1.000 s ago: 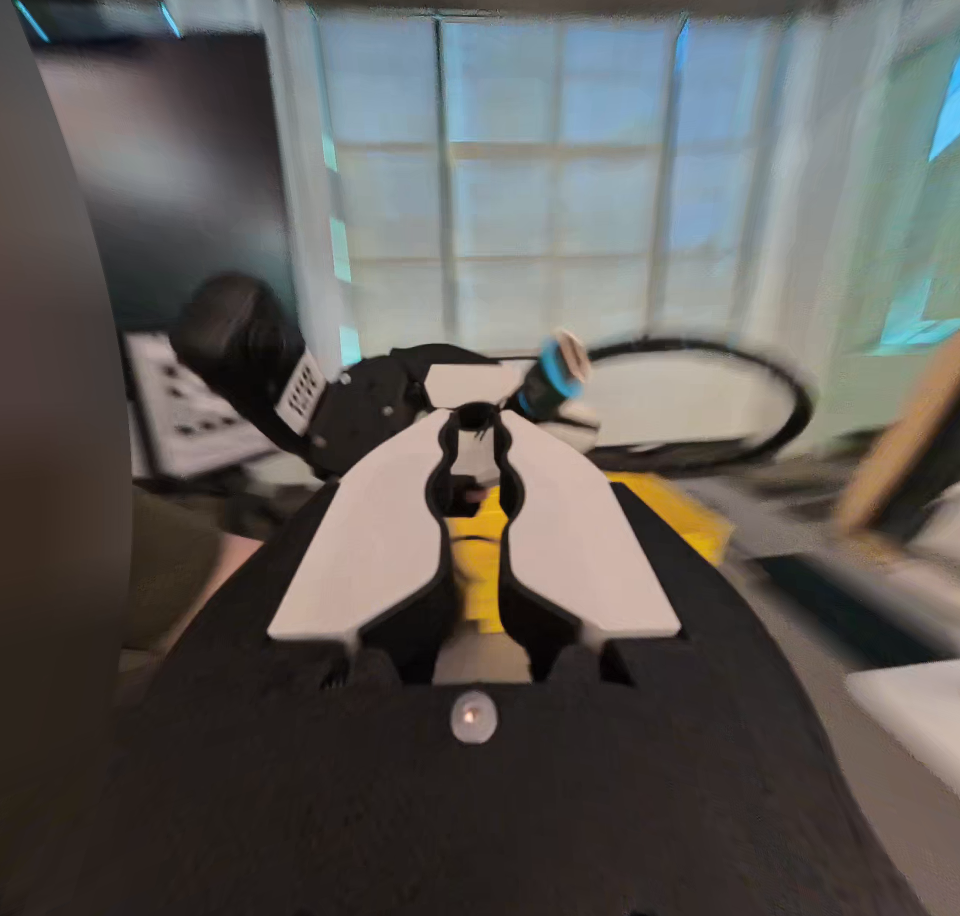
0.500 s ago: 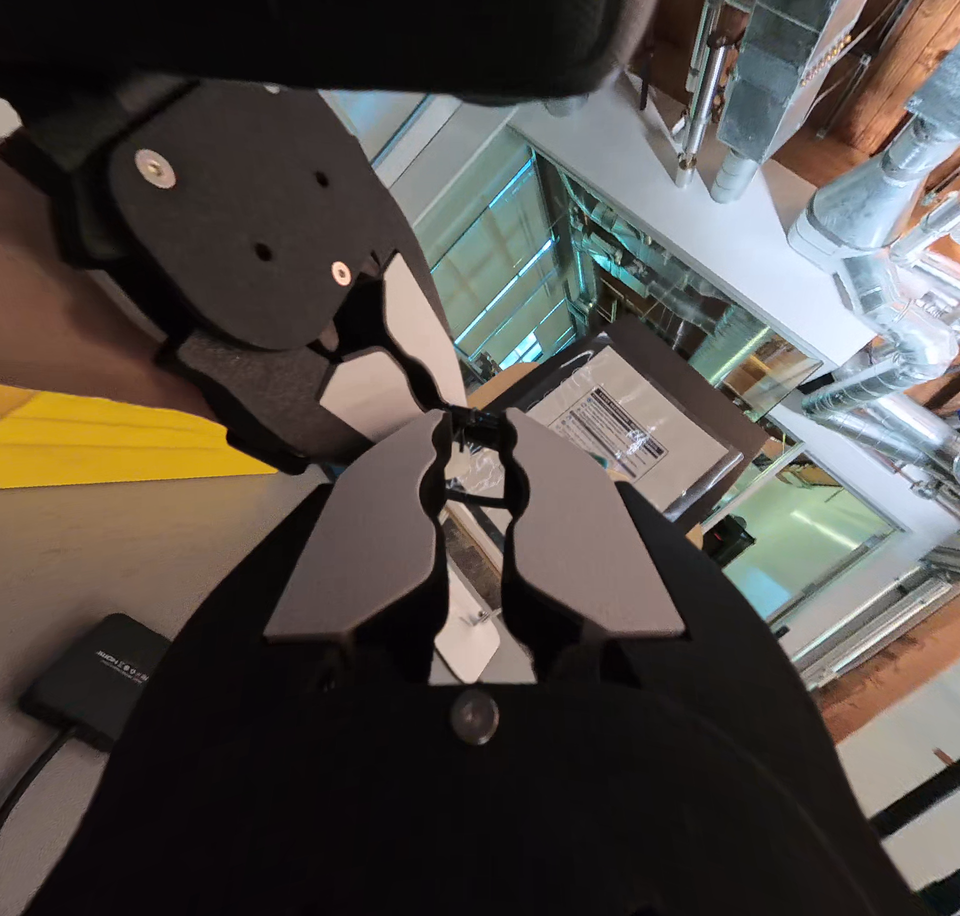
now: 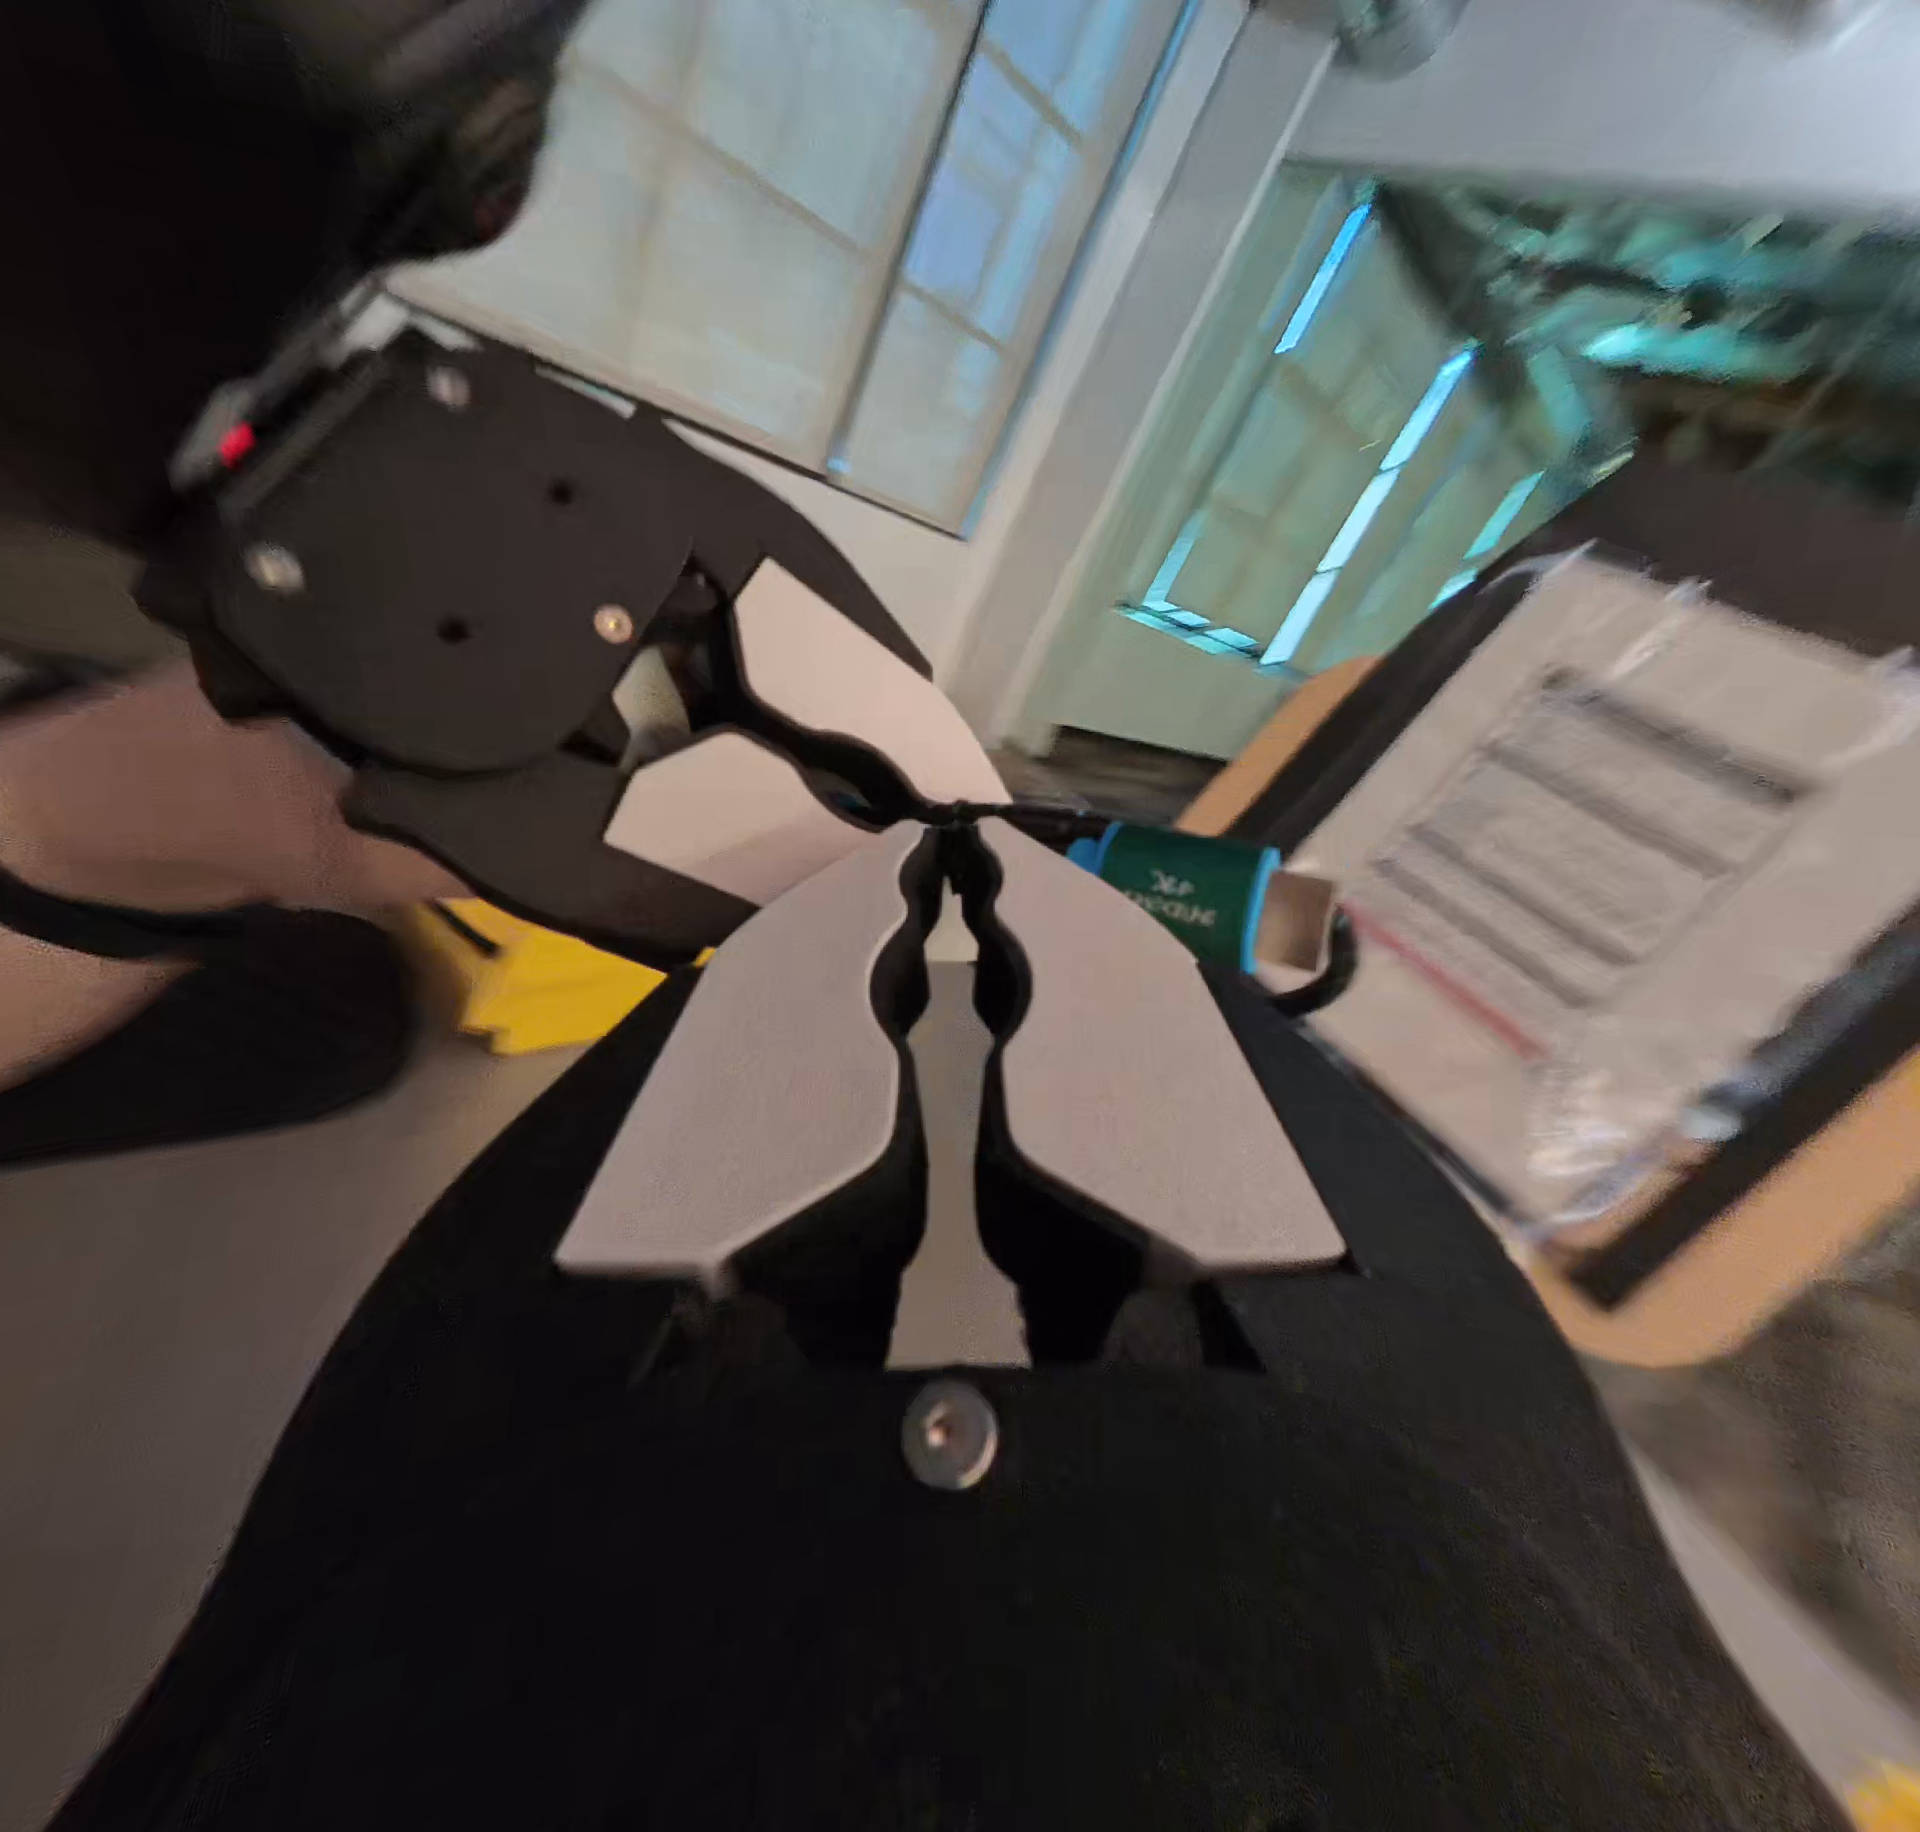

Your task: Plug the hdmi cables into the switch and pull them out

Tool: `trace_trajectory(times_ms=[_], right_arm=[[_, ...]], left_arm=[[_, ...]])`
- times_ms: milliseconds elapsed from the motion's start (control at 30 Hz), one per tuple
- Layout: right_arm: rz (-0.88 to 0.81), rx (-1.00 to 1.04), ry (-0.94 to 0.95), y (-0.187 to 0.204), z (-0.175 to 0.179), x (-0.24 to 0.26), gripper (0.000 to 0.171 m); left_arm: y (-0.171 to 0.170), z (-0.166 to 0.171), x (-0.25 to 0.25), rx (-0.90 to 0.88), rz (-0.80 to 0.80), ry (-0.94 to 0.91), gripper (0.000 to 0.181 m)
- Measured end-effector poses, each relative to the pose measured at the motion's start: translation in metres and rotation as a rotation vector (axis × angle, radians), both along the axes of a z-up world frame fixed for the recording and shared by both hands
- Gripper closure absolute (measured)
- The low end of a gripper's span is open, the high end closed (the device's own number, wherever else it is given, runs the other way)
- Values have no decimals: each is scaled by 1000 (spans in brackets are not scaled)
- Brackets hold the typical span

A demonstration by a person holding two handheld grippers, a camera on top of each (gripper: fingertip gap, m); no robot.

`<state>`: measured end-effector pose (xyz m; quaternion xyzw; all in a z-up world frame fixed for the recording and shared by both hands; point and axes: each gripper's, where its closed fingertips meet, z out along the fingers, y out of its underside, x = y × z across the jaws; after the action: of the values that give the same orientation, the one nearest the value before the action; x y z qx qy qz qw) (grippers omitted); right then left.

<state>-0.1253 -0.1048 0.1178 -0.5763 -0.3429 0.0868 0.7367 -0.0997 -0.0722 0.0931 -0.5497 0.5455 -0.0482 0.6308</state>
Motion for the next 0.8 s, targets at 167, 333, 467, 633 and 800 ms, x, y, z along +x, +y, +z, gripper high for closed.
trace_trajectory(times_ms=[167,333,467,633,800], right_arm=[[347,-375,359,-3,1,0,168],[688,-670,766,-10,13,0,168],[1068,-1022,1140,-18,20,0,168],[1375,-1260,1362,-22,23,-2,168],[1145,-1003,1107,-17,20,-4,167]], left_arm=[[2,7,1,97,3,-11,179],[-1,25,0,271,19,-58,179],[-7,41,-3,478,53,-89,179],[-10,47,-6,562,52,-84,179],[-3,43,-8,451,57,-83,179]])
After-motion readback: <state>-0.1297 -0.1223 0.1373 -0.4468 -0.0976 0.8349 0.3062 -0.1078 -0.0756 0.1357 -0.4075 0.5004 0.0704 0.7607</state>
